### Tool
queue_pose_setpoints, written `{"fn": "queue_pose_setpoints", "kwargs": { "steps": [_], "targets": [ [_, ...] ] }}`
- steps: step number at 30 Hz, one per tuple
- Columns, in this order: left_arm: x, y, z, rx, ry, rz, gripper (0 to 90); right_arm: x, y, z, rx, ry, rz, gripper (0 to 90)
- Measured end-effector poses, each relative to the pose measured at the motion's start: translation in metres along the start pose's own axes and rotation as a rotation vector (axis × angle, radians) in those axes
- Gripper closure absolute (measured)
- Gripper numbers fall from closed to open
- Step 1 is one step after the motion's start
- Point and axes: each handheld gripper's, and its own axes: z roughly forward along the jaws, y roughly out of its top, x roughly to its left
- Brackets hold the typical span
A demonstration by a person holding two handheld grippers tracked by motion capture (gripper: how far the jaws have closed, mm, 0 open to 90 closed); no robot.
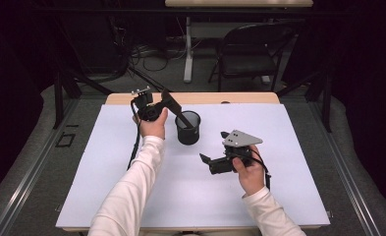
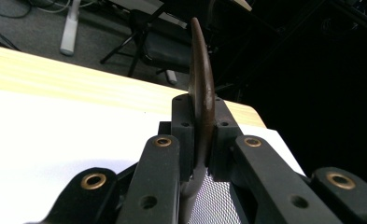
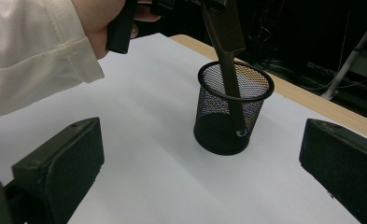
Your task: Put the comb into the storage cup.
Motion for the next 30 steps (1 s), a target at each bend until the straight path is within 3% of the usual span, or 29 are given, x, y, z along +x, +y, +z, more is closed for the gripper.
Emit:
{"fn": "queue_pose_setpoints", "kwargs": {
  "steps": [7, 18, 22, 25, 30],
  "targets": [
    [0.0033, -0.0036, 0.0016, 0.006, -0.014, -0.031, 83.9, 0.0005, -0.0002, 0.0008, 0.002, 0.001, -0.002, 0.0],
    [0.0031, -0.006, 0.001, 0.001, -0.015, -0.029, 83.9, 0.0003, -0.0007, 0.0014, 0.004, 0.001, -0.003, 0.0],
    [0.0017, -0.0071, 0.0002, -0.002, -0.012, -0.019, 83.9, 0.0002, -0.0006, 0.0012, 0.003, 0.001, -0.003, 0.0],
    [-0.002, -0.008, -0.0007, 0.0, -0.007, 0.023, 83.9, 0.0003, -0.0007, 0.0015, 0.004, 0.001, -0.004, 0.0],
    [-0.0026, -0.0084, -0.0005, -0.005, 0.0, 0.023, 83.9, 0.0007, -0.0008, 0.0019, 0.005, 0.002, -0.002, 0.0]
  ]
}}
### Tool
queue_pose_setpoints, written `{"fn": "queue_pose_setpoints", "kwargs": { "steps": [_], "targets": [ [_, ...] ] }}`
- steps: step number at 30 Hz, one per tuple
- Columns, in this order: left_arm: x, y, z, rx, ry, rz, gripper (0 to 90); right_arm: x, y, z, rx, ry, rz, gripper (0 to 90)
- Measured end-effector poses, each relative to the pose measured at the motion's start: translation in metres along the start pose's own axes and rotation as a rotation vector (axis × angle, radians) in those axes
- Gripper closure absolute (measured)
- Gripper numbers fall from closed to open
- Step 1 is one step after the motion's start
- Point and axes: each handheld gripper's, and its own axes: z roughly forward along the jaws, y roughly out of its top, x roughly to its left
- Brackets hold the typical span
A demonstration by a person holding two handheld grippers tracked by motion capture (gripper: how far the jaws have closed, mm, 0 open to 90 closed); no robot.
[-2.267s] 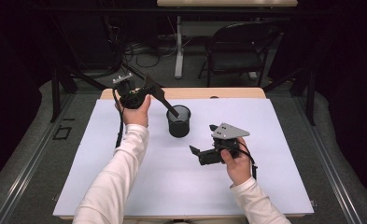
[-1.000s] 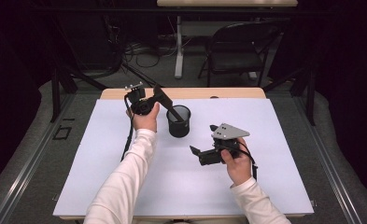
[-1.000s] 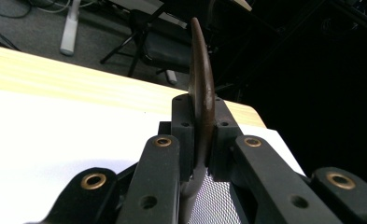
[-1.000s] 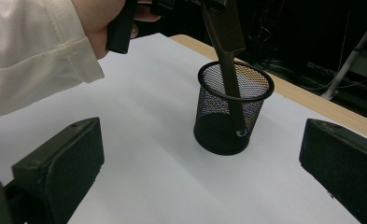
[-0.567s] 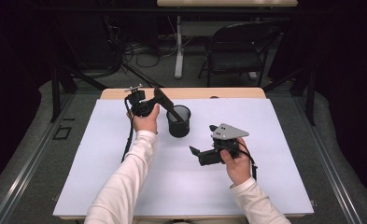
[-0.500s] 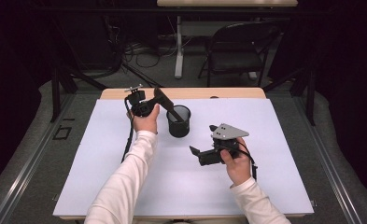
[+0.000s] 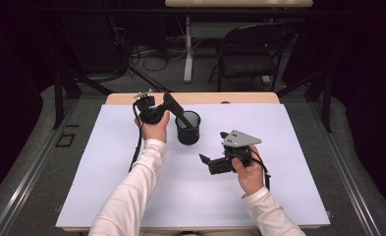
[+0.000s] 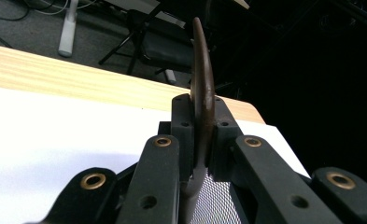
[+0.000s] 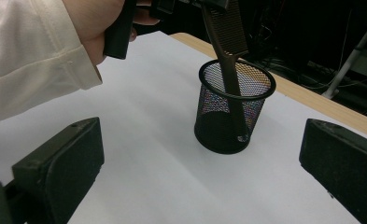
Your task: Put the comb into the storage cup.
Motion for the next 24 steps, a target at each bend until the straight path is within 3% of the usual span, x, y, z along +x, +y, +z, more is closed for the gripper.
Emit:
{"fn": "queue_pose_setpoints", "kwargs": {
  "steps": [9, 24],
  "targets": [
    [0.004, 0.0, 0.0, -0.003, 0.009, -0.037, 83.7, -0.001, 0.0, 0.0, 0.0, -0.002, 0.0, 0.0],
    [0.01, -0.002, -0.002, -0.006, 0.023, -0.058, 82.9, 0.0, 0.0, 0.0, 0.001, 0.0, -0.001, 0.0]
  ]
}}
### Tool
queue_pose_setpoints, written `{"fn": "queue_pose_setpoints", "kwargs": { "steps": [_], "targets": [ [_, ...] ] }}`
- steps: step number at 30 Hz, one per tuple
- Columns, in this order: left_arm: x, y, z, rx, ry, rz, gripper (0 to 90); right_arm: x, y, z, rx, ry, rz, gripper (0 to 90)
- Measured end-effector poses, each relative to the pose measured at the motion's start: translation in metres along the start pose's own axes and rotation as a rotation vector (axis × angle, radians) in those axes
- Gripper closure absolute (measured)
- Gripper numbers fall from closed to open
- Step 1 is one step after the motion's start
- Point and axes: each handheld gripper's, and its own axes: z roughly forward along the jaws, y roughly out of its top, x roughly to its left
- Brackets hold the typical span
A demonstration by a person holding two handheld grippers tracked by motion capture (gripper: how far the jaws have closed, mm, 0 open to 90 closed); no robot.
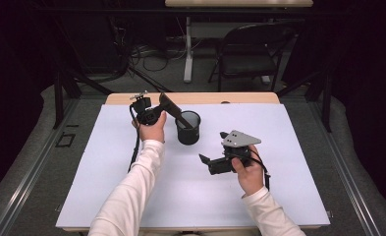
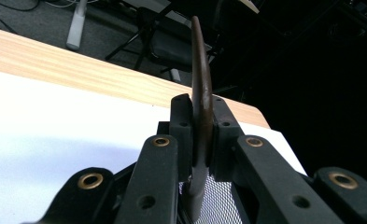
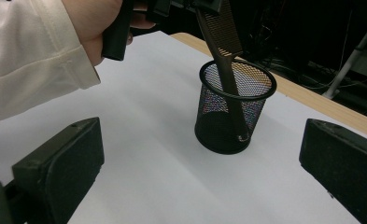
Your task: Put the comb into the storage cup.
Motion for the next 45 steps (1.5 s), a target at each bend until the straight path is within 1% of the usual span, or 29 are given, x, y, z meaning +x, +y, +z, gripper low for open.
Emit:
{"fn": "queue_pose_setpoints", "kwargs": {
  "steps": [17, 19, 25, 28, 29, 31, 34, 35, 36, 37, 38, 44, 45],
  "targets": [
    [0.0043, -0.0012, -0.0008, 0.0, 0.01, -0.005, 80.9, 0.0001, -0.0003, 0.0006, 0.004, 0.002, -0.004, 0.0],
    [0.0042, -0.0016, -0.0007, -0.004, 0.013, -0.013, 80.4, 0.0003, -0.0004, 0.0007, 0.004, 0.002, -0.003, 0.0],
    [0.0054, -0.0021, -0.001, -0.003, 0.006, -0.013, 77.7, 0.0003, -0.0003, 0.0006, 0.004, 0.002, -0.003, 0.0],
    [0.0049, -0.0017, -0.0016, -0.013, -0.005, -0.014, 72.4, 0.0004, -0.0005, 0.001, 0.001, 0.003, -0.003, 0.0],
    [0.0051, -0.0013, -0.0021, -0.013, -0.005, -0.008, 70.5, 0.0004, -0.0005, 0.0009, 0.003, 0.002, -0.004, 0.0],
    [0.0049, -0.0011, -0.0022, -0.024, -0.01, -0.021, 66.7, 0.0003, -0.0005, 0.001, 0.002, 0.003, -0.003, 0.0],
    [0.0045, -0.001, -0.0025, -0.033, -0.005, -0.023, 61.5, 0.0003, -0.0005, 0.001, 0.002, 0.003, -0.005, 0.0],
    [0.0055, -0.0007, -0.0032, -0.031, -0.003, -0.014, 60.1, 0.0003, -0.0005, 0.001, 0.002, 0.003, -0.005, 0.0],
    [0.0053, -0.0007, -0.0032, -0.036, -0.002, -0.019, 57.9, 0.0003, -0.0005, 0.0009, 0.005, 0.002, -0.005, 0.0],
    [0.0055, -0.0003, -0.0039, -0.038, 0.001, -0.016, 57.0, 0.0003, -0.0005, 0.0009, 0.005, 0.002, -0.005, 0.0],
    [0.0051, 0.0, -0.0041, -0.043, -0.002, -0.024, 55.3, 0.0004, -0.0005, 0.0009, 0.004, 0.002, -0.004, 0.0],
    [0.0053, 0.0026, -0.0088, -0.06, -0.007, -0.021, 49.3, 0.0002, -0.0005, 0.0009, 0.005, 0.002, -0.005, 0.0],
    [0.0052, 0.0033, -0.0099, -0.07, -0.007, -0.023, 47.9, 0.0004, -0.0006, 0.0009, 0.005, 0.002, -0.004, 0.0]
  ]
}}
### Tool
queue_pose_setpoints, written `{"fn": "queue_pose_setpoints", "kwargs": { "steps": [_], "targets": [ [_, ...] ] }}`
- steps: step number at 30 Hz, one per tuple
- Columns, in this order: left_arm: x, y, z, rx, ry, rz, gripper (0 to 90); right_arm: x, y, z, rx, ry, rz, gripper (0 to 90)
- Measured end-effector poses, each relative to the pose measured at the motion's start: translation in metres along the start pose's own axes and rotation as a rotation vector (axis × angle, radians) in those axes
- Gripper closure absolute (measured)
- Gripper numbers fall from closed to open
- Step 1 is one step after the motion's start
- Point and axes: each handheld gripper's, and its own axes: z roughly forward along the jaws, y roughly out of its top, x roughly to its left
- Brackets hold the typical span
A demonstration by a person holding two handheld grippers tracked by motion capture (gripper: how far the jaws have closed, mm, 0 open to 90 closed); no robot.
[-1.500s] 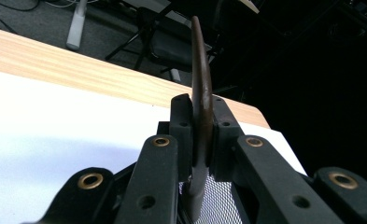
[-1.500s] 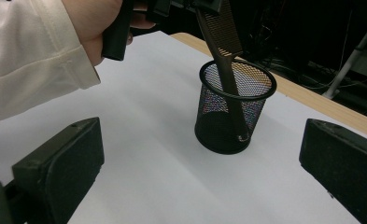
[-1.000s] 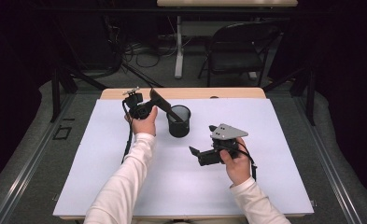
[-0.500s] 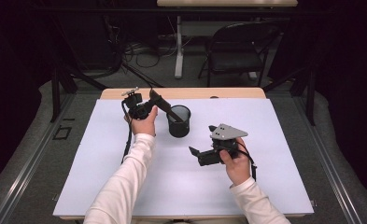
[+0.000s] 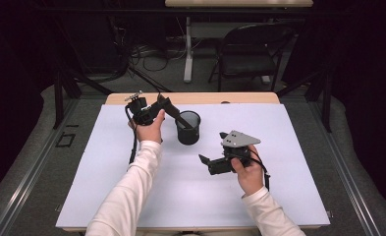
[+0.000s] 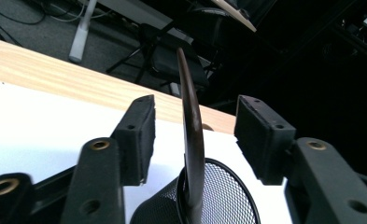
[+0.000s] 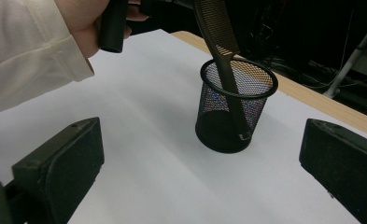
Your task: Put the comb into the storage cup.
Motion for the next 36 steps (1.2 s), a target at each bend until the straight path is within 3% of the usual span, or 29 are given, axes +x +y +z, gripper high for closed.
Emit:
{"fn": "queue_pose_setpoints", "kwargs": {
  "steps": [6, 15, 25, 36],
  "targets": [
    [-0.001, 0.005, -0.008, -0.033, -0.025, 0.003, 39.9, 0.0, 0.0, 0.0, 0.001, 0.0, -0.001, 0.0],
    [-0.004, 0.013, -0.02, -0.094, -0.021, 0.045, 32.9, 0.0, -0.001, 0.001, 0.007, 0.001, -0.002, 0.0],
    [0.001, 0.021, -0.029, -0.105, -0.038, 0.041, 28.0, 0.0, -0.001, 0.001, 0.008, 0.0, -0.003, 0.0],
    [0.003, 0.028, -0.036, -0.13, -0.053, 0.118, 28.1, 0.0, -0.001, 0.001, 0.007, -0.003, 0.0, 0.0]
  ]
}}
